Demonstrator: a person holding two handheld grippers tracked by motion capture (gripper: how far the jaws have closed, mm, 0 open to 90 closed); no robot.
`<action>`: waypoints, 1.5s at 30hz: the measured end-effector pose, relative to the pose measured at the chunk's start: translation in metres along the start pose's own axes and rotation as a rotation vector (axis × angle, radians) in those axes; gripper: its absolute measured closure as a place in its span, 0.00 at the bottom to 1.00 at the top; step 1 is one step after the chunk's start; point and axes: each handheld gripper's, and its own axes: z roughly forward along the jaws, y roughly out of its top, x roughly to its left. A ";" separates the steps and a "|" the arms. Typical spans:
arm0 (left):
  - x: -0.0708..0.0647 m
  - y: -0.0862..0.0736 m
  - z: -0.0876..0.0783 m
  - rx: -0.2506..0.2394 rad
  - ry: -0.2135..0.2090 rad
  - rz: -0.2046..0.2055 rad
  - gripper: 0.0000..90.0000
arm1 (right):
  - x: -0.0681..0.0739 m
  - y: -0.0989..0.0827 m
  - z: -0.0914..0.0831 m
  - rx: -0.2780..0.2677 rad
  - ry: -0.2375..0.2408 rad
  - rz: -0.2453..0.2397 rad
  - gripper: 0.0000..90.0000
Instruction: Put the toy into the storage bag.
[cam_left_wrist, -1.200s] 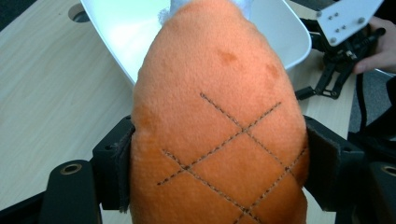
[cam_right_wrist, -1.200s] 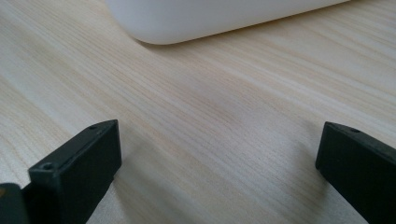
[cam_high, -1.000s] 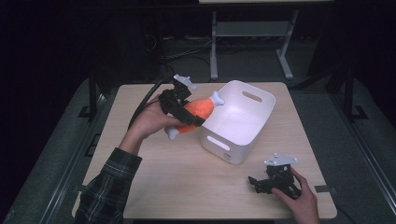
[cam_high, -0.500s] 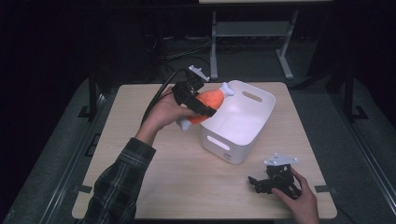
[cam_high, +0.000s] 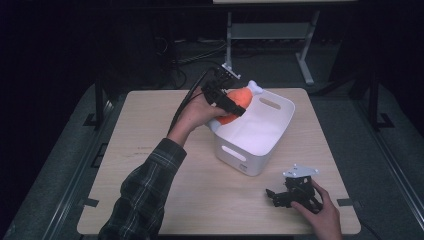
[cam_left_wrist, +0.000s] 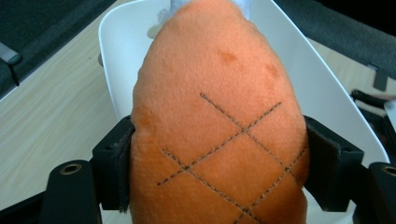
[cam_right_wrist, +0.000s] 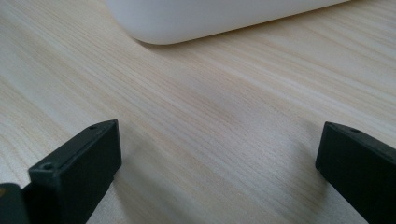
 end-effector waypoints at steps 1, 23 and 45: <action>0.001 0.001 0.003 0.000 -0.002 -0.010 0.26 | 0.000 0.000 0.000 0.000 0.000 0.000 0.00; 0.004 0.004 0.059 0.055 0.020 -0.076 0.25 | 0.000 0.000 0.000 0.000 0.000 0.000 0.00; 0.008 -0.004 0.075 0.101 0.016 -0.088 0.20 | 0.000 0.000 0.000 0.000 0.000 -0.003 0.00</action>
